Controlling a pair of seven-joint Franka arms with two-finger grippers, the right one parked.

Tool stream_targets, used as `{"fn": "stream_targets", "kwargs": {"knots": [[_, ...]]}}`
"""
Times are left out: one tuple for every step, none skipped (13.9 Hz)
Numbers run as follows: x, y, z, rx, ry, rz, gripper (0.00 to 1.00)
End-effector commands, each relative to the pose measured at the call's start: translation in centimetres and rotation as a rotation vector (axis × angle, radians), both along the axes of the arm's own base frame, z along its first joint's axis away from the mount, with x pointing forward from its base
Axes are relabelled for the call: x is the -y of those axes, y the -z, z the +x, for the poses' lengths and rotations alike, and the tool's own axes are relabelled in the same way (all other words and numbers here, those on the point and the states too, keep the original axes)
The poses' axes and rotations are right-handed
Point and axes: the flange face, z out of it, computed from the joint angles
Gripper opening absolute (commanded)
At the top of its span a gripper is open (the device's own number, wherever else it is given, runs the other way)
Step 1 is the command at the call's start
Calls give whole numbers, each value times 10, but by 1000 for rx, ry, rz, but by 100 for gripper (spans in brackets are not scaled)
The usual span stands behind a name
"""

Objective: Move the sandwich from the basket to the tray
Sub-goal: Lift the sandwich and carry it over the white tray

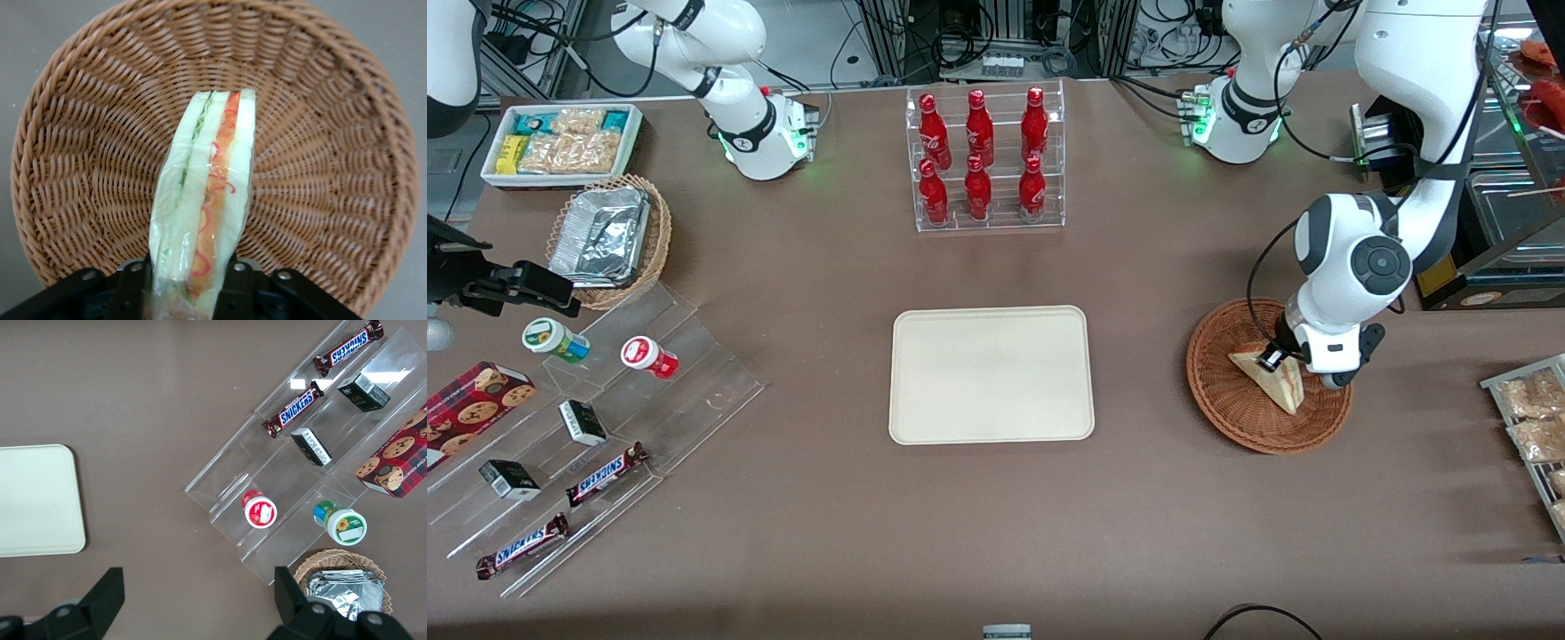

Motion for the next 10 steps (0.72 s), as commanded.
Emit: {"fn": "stream_targets", "kwargs": {"knots": [[17,-47,11,-44,25,28,0],[32,-64,12,-72,58,42,0],[47,-86,12,-88,85,52,0],[68,-104,11,-103,118,59,0],[93,-117,8,-115,160,67,0],[120,-128,6,-112,208,75,0],[149,-136,3,-99,257,78,0],[174,-138,0,-90,298,78,0],[201,-139,-2,-80,340,78,0],[230,-133,-3,-76,381,80,0]]}}
